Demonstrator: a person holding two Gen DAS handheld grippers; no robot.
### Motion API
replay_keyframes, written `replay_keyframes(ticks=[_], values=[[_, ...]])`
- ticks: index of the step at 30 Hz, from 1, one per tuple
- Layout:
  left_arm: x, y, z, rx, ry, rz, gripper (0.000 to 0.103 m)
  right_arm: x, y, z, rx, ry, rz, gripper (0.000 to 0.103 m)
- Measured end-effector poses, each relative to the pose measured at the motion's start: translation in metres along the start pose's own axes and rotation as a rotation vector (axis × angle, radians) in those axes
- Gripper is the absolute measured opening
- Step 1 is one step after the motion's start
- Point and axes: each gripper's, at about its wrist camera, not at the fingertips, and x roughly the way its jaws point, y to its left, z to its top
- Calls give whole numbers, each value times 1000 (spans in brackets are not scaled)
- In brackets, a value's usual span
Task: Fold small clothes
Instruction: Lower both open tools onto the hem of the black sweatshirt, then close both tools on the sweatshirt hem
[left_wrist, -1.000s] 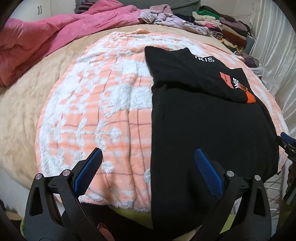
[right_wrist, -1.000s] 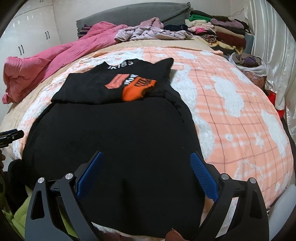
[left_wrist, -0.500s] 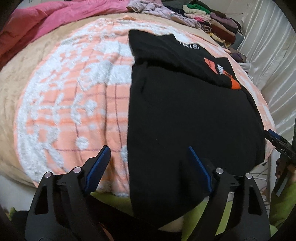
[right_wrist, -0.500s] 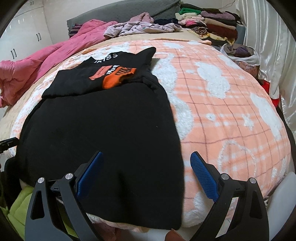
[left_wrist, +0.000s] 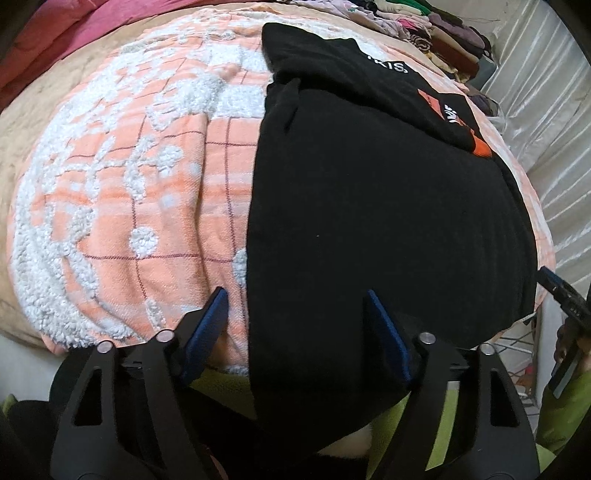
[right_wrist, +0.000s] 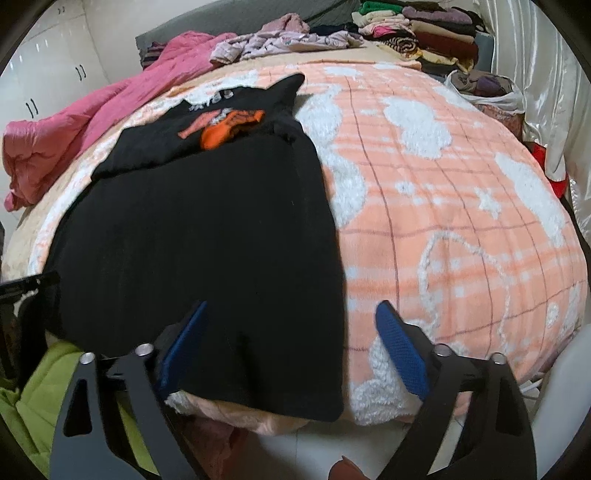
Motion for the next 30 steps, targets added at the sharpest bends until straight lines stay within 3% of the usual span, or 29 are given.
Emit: replay_keyframes(ticks=[4,6,7,16,17,19,21,22,23,25,30], values=[[-2,4,-1,-7,1,-4,57,8,-2,-6,8,31,29,57],[-2,7,-3,-10,3,-12,56,10,-3,-8,11,28,32,37],[-3,8,-4,-11,3,-14,56,10,-3,-9,12,26,39,34],[-8,16,-11,-23,14,-37,46,13,-17,-12,53,20,100,37],[-8,15,-12,-21,14,-36,42,13,-17,-12,52,19,101,36],[-10,14,-13,-15,10,-26,33,11,-14,-11,36,16,104,23],[-12,13,-11,-20,0,-27,17,6,-12,-9,19,10,115,13],[-14,14,-11,-24,-6,-31,13,4,-11,-7,14,8,118,11],[-19,16,-10,-36,-19,-56,2,1,-11,-5,12,2,123,9],[-26,18,-9,-54,-34,-119,3,-7,-11,-1,16,-23,157,9],[-46,11,-4,-26,-87,-141,3,-25,-9,13,22,-89,203,9]])
